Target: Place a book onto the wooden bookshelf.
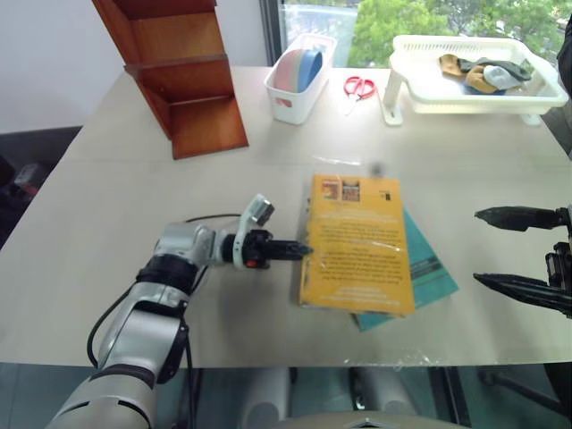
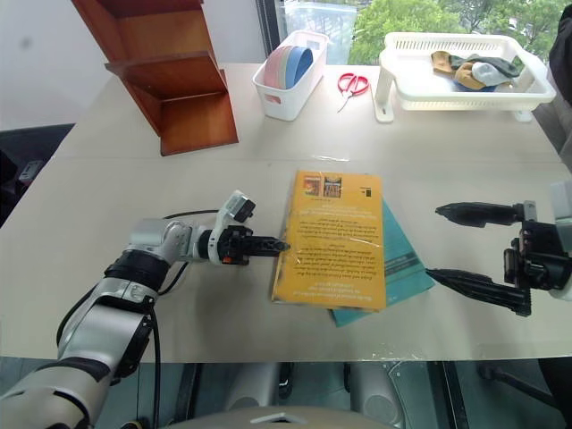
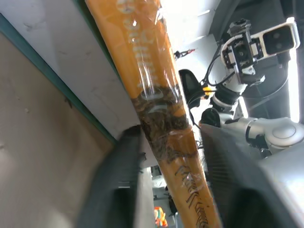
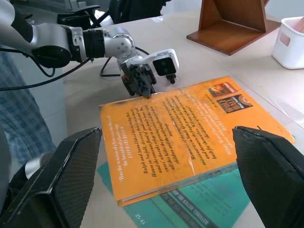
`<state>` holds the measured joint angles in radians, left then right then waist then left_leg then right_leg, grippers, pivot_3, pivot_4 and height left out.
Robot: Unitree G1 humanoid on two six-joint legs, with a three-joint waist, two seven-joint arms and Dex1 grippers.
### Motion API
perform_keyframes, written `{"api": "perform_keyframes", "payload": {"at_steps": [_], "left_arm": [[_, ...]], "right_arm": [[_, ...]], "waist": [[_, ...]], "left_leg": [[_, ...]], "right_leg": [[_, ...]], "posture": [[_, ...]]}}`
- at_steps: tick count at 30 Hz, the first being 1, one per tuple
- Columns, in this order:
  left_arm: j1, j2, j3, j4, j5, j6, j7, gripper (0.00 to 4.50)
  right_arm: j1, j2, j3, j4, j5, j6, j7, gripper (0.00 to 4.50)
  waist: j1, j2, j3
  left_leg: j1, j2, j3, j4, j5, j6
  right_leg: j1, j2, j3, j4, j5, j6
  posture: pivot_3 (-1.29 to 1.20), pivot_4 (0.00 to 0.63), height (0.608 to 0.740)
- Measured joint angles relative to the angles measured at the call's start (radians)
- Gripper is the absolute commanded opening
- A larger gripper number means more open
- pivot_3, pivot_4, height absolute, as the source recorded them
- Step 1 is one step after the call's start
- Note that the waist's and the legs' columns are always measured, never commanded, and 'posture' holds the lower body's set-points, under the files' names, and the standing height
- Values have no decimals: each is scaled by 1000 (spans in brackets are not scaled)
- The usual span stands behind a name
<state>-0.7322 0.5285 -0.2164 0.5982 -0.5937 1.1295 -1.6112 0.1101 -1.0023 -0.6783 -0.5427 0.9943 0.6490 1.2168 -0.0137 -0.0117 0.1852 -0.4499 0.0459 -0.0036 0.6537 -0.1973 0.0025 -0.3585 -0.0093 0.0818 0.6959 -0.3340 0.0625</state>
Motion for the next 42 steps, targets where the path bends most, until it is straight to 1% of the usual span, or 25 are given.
{"api": "perform_keyframes", "payload": {"at_steps": [1,8,11,13,15,17,20,22,23,25,30,35,38,42], "left_arm": [[0,2,0,-2,-1,0,-1,69],[2,23,1,-38,0,0,2,69],[4,32,20,-84,1,-17,20,69],[3,39,54,-125,-1,-34,40,69],[-5,66,89,-168,-7,-49,58,69],[-31,115,107,-215,-5,-79,68,69],[-113,185,119,-277,53,-206,96,69],[-192,228,122,-284,114,-325,123,69],[-204,234,122,-285,125,-345,127,69],[-259,260,115,-277,210,-487,155,69],[-396,274,59,-231,407,-772,250,69],[-489,247,37,-184,552,-966,373,69],[-536,229,8,-143,633,-1057,435,69],[-631,225,4,-35,735,-1213,556,69]], "right_arm": [[-2,0,4,3,-1,-1,1,4500],[-9,1,36,22,-10,-20,12,4500],[-11,2,40,24,-15,-27,13,4500],[-12,3,41,28,-16,-29,14,4500],[-13,5,41,33,-17,-31,14,4500],[-15,8,42,38,-17,-32,14,4500],[-47,26,42,73,-11,-39,10,4500],[-101,39,44,116,-1,-43,4,4500],[-110,40,44,124,1,-44,2,4500],[-181,60,61,184,10,-49,-2,4500],[-382,109,112,368,25,-71,1,4500],[-561,171,134,571,44,-74,27,4500],[-624,197,160,633,45,-74,44,4500],[-672,210,175,707,21,-90,71,4500]], "waist": [[0,0,0],[-2,0,0],[0,0,0],[0,0,0],[0,0,0],[0,0,0],[1,-1,1],[1,-1,0],[1,-1,0],[1,0,0],[0,0,1],[0,0,2],[1,1,2],[1,2,3]], "left_leg": [[0,0,0,0,0,0],[0,0,-1,0,1,-1],[-1,0,-2,0,1,-1],[-1,0,-2,0,1,-1],[-1,0,-2,0,1,-1],[-1,0,-3,0,1,-1],[-1,-1,-2,0,1,-1],[-1,-2,-1,0,1,-1],[-1,-2,-1,0,1,-1],[-1,-2,-1,0,1,-1],[-1,-3,2,0,1,-1],[-3,-3,2,-1,1,0],[-4,-3,2,-1,1,-1],[-5,-3,2,-1,1,0]], "right_leg": [[0,0,0,0,0,0],[0,0,-1,0,0,0],[0,0,-1,0,0,0],[0,0,-2,0,0,0],[0,0,-2,0,0,0],[0,0,-2,0,0,0],[0,-1,-2,0,0,0],[1,-1,-2,0,0,0],[1,-1,-2,0,0,0],[1,-1,-2,-1,0,0],[0,-1,-2,-1,0,0],[-2,-1,-2,-1,0,0],[-3,-2,-2,-1,0,0],[-5,-2,-2,-1,0,0]], "posture": [[0,150,740],[0,150,740],[0,150,740],[0,150,740],[0,150,740],[0,150,740],[0,150,740],[0,150,740],[0,150,740],[0,150,740],[0,150,740],[0,150,740],[0,150,740],[0,150,740]]}}
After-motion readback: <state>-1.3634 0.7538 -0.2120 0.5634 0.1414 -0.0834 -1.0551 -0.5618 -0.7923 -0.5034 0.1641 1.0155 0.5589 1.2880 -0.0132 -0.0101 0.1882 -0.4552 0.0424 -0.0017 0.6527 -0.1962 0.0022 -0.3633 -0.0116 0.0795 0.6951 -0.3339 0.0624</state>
